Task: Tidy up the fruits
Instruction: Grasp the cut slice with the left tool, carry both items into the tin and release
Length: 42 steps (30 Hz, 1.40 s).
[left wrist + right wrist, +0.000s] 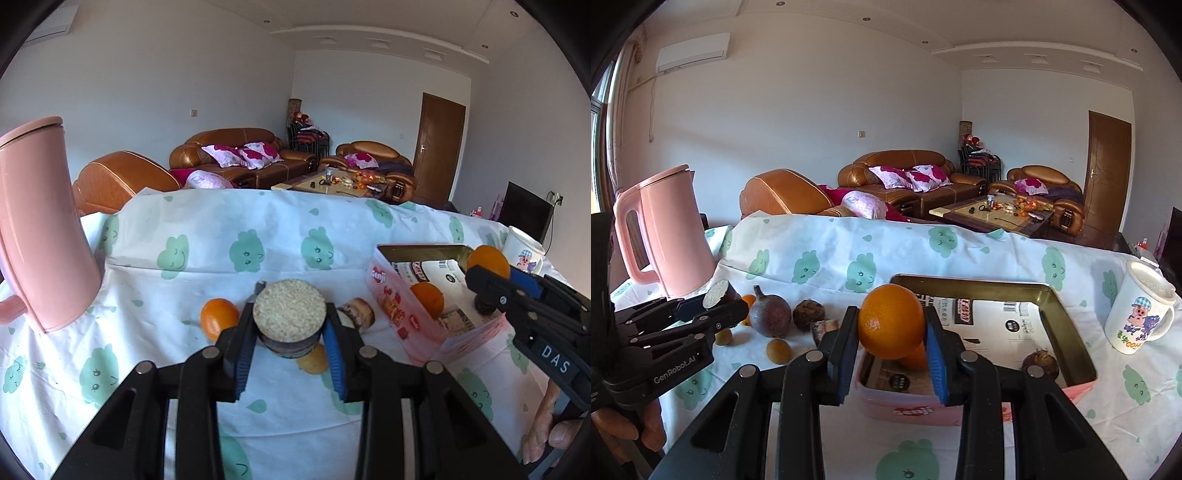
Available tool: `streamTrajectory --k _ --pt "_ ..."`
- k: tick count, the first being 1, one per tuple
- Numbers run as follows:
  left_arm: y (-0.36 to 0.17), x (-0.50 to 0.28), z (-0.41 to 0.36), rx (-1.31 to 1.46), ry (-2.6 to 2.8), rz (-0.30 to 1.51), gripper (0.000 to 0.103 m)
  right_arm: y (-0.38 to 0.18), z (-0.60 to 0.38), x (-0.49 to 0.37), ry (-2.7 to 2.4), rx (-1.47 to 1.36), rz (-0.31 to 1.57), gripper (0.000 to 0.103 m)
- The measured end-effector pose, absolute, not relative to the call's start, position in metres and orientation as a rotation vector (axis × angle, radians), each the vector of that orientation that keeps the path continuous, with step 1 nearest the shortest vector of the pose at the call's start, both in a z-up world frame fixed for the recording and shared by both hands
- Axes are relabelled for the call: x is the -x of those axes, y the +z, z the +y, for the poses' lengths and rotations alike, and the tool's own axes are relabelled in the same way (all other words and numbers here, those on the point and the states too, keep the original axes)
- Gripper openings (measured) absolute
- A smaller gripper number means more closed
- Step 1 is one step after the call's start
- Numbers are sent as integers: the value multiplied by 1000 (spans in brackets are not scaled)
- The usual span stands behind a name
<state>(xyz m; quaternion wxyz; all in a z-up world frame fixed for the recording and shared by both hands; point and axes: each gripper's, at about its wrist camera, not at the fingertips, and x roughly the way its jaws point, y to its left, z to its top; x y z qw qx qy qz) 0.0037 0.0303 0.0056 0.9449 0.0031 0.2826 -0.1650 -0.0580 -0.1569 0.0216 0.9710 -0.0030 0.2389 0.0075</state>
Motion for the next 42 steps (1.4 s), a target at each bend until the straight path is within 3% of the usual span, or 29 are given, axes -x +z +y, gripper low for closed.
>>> streamTrajectory --k 15,23,36,37,38,41,42 --pt "16 -13 -92 -49 -493 594 37 26 -283 50 -142 -85 474 36" --pt "2 -25 -161 -115 -477 669 37 9 -303 25 -142 -90 547 36" --pt "-10 -26 -168 -161 -445 695 38 -8 -305 9 -30 -157 635 37" --pt "-10 -25 -169 -168 -449 692 40 -9 -305 9 -29 -164 641 37" --pt "-9 -22 -170 -176 -455 686 49 -10 -305 8 -27 -169 647 37" --pt "-3 -13 -169 -198 -430 628 86 -9 -304 10 -15 -168 638 40" --pt "-1 -9 -168 -205 -422 605 94 -7 -303 12 -12 -164 629 48"
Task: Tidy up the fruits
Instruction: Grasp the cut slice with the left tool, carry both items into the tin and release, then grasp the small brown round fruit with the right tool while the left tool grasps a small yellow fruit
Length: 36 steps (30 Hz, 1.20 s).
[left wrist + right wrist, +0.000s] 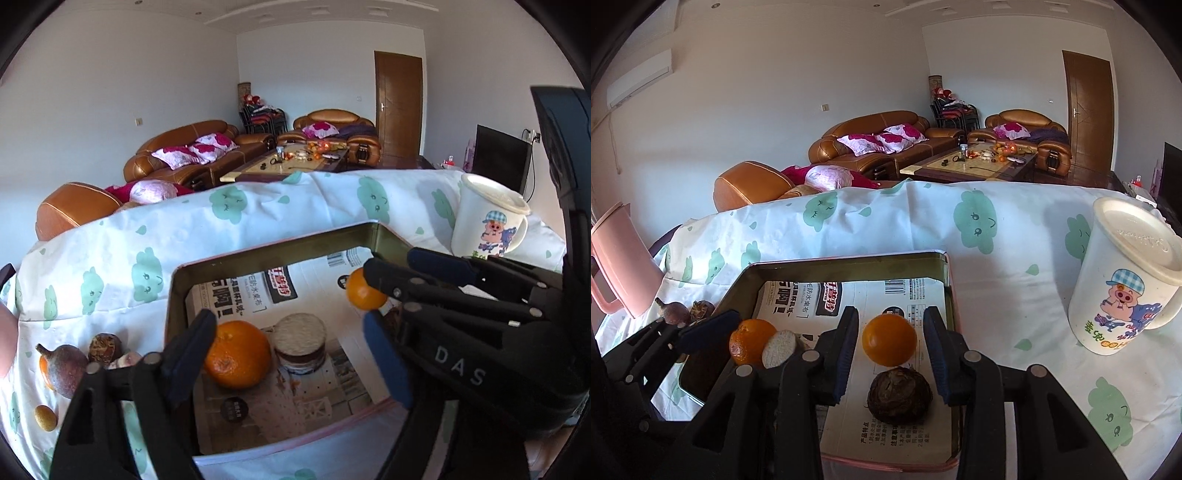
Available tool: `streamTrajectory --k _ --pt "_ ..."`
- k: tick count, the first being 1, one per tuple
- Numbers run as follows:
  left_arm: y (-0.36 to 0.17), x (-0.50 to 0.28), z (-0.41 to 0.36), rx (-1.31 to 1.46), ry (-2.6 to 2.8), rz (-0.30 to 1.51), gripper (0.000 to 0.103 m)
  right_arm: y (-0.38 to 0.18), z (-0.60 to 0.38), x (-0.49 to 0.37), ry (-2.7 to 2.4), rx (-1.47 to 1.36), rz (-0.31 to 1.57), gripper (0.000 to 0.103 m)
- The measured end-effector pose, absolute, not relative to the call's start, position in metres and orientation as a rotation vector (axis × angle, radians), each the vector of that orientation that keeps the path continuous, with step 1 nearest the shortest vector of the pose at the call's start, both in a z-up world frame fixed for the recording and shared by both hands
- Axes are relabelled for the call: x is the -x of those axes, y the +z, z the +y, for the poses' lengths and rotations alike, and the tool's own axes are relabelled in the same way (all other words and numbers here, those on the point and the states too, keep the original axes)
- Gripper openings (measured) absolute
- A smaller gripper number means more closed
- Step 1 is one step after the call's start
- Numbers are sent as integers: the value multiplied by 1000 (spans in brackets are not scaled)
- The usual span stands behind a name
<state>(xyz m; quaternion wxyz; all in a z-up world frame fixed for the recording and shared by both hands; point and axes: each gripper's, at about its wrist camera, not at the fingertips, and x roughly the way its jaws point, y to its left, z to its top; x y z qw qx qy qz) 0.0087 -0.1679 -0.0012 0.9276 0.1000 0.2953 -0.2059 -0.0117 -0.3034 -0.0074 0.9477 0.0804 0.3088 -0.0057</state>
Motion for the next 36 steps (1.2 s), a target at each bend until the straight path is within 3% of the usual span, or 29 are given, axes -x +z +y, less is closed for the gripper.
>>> streamTrajectory --k 3,9,20,36 --pt "5 0 -162 -208 -412 546 101 -1 -302 20 -44 -149 570 74" --pt "13 8 -148 -182 -395 492 103 11 -298 33 -133 -95 478 83" --pt "15 1 -103 -130 -270 478 103 7 -309 37 -90 -232 489 84" --pt "14 9 -53 -144 -190 461 103 7 -288 59 -136 -214 458 84"
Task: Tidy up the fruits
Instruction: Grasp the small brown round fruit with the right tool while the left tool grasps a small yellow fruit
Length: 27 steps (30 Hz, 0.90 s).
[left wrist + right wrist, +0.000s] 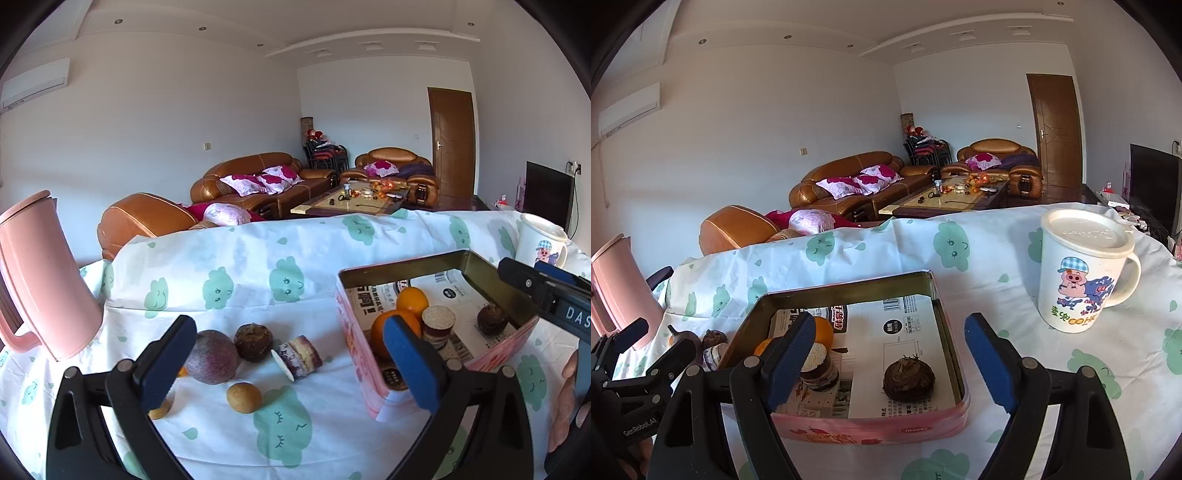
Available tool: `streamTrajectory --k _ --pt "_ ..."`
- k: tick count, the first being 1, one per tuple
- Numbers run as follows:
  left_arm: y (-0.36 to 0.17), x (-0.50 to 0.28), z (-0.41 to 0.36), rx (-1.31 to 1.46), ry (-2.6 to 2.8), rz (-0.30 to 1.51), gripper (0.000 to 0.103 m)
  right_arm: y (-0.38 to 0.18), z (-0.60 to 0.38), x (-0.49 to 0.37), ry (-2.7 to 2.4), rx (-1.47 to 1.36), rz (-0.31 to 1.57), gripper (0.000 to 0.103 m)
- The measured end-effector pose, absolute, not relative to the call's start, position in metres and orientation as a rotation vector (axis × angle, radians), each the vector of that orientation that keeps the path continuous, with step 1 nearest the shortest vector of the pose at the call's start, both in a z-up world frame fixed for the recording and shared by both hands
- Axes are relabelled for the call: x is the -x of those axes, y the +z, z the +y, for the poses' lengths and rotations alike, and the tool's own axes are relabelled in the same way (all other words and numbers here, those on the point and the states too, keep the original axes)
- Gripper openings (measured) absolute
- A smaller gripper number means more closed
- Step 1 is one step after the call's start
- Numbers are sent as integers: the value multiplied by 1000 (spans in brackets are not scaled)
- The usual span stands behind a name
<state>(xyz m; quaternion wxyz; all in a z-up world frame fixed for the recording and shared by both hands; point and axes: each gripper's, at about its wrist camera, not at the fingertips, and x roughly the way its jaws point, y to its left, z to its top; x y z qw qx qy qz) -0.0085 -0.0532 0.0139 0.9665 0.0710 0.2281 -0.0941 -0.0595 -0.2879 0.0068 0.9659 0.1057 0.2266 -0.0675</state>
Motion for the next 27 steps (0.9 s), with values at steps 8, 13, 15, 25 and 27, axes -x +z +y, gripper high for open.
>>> streamTrajectory --k 8,13,15,25,27 --pt "15 1 -13 -97 -158 494 103 11 -270 77 -169 -189 428 84" --pt "14 -7 22 -71 -115 517 103 12 -244 84 -115 -164 432 84" --pt "13 -12 38 -54 -99 537 103 12 -228 85 -89 -134 436 84" --pt "9 -29 106 -12 45 589 103 7 -149 77 57 -25 491 84" --pt "8 -31 117 -3 70 597 103 5 -135 72 83 -10 509 84"
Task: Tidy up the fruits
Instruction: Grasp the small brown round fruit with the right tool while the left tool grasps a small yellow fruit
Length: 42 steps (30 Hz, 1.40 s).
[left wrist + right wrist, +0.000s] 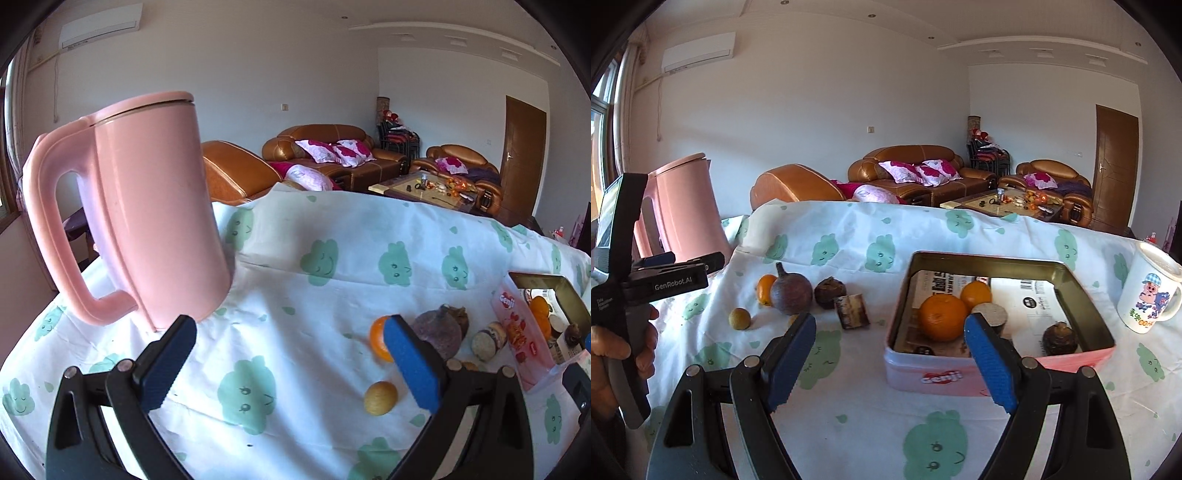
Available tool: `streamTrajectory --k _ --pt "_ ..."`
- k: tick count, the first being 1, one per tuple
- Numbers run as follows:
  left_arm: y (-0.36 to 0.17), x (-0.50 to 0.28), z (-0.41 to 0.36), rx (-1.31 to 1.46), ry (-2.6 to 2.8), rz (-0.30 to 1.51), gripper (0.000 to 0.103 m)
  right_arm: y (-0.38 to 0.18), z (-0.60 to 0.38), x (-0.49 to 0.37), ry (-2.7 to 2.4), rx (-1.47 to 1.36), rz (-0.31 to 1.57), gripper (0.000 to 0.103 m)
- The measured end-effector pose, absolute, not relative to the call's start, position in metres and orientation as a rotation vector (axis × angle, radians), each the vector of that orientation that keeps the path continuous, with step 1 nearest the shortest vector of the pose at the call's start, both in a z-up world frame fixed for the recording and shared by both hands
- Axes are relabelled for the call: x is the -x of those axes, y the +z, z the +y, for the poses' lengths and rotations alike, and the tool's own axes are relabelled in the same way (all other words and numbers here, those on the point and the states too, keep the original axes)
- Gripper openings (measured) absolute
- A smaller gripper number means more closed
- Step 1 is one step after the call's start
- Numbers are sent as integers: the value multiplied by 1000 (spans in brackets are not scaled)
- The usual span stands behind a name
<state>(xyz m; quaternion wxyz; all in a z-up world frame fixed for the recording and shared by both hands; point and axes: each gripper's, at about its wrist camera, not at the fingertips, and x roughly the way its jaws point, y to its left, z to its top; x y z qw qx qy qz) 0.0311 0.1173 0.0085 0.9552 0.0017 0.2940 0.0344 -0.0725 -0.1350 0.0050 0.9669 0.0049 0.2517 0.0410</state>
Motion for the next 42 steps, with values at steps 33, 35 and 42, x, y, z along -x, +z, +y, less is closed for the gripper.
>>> streamTrajectory --k 33,35,42 --pt "-4 -35 105 -76 -127 690 98 -15 -68 15 241 -40 699 28" --pt "-8 -35 96 -98 -175 708 92 -12 -73 26 238 -26 676 28" --pt "-32 -43 68 -161 -255 809 68 -11 -96 40 228 -65 682 28"
